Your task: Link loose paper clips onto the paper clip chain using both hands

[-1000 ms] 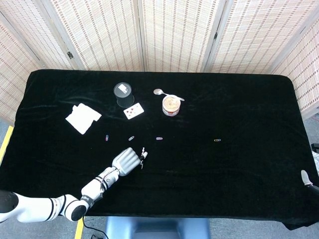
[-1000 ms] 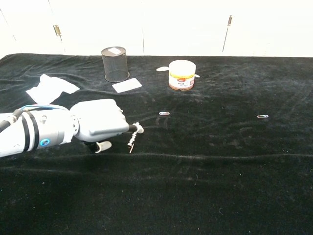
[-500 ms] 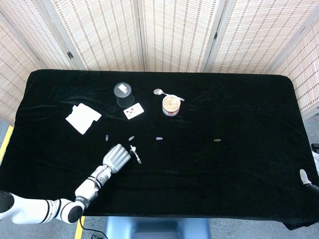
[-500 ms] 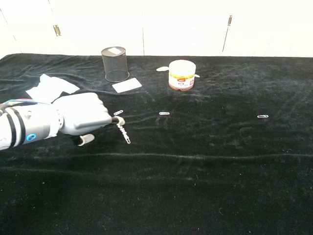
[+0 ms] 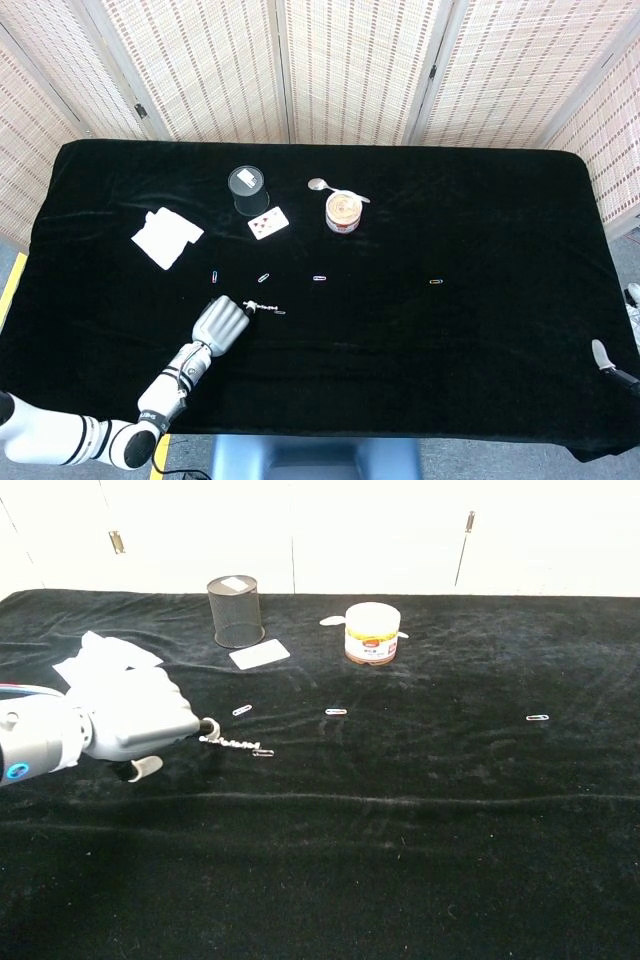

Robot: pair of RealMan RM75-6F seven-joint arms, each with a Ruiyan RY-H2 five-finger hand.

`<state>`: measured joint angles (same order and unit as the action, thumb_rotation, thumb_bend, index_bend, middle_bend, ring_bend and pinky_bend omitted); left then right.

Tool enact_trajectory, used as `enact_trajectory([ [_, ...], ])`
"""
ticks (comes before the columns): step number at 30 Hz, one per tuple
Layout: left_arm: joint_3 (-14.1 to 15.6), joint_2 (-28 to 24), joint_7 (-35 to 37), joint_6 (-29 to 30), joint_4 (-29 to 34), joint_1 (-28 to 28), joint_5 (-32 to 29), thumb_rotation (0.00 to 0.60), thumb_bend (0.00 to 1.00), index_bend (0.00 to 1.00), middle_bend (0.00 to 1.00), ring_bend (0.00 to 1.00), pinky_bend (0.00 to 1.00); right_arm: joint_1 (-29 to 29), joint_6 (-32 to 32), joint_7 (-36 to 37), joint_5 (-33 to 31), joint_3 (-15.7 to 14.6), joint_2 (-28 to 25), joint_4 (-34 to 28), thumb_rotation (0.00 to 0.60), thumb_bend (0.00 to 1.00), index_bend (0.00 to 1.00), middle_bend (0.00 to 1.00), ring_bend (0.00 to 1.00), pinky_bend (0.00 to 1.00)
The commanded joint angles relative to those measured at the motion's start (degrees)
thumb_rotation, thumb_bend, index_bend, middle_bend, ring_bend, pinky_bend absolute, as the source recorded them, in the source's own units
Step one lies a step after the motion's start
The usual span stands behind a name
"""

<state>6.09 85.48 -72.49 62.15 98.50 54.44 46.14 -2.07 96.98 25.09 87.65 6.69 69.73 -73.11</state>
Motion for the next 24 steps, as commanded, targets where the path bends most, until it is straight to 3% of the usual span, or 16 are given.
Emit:
enact_trajectory([
  [1,-0.7,-1.2,3.3,1.9,0.8,-0.9,3.2,0.600,0.50,0.10,0.83,0.83,0.88,0.0,0.3,-0.1,0.3,-0.1,0.0,-0.1,0.600,0.36,0.00,0.00,0.00,0.00],
  [5,-1.8,-3.1,10.2,1.0,0.8,-1.7,7.3,0.600,0.29,0.06,0.83,0.83,0.88,0.1,0.2,-0.4,0.3,0.0,0.0,-0.3,0.600,0.36,0.00,0.00,0.00,0.00],
  [8,-3.9,-5.2,21.7,-4.2,1.0,-2.0,10.3,0.600,0.19,0.09,0.83,0.85,0.88,0.5,-0.6,-0.3,0.2,-0.1,0.0,-0.3,0.600,0.36,0.00,0.00,0.00,0.00],
  [13,-6.4,-7.8,39.3,-12.3,-1.5,-1.9,16.4,0.600,0.21,0.29,0.86,0.89,0.91,0.7,-0.8,-0.2,0.1,0.1,-0.1,-0.3,0.600,0.36,0.00,0.00,0.00,0.00],
  [18,-8.4,-4.8,54.9,-15.5,-7.1,-2.8,22.5,0.600,0.21,0.44,0.92,0.94,0.98,1.0,-1.7,0.2,0.0,-0.1,-0.1,-0.2,0.600,0.36,0.00,0.00,0.00,0.00],
  [24,-11.8,-2.6,69.8,-21.4,-13.7,-1.2,25.0,0.600,0.26,0.50,0.94,0.96,0.99,1.0,-1.7,0.3,-0.1,-0.1,-0.1,-0.2,0.600,0.36,0.00,0.00,0.00,0.00],
])
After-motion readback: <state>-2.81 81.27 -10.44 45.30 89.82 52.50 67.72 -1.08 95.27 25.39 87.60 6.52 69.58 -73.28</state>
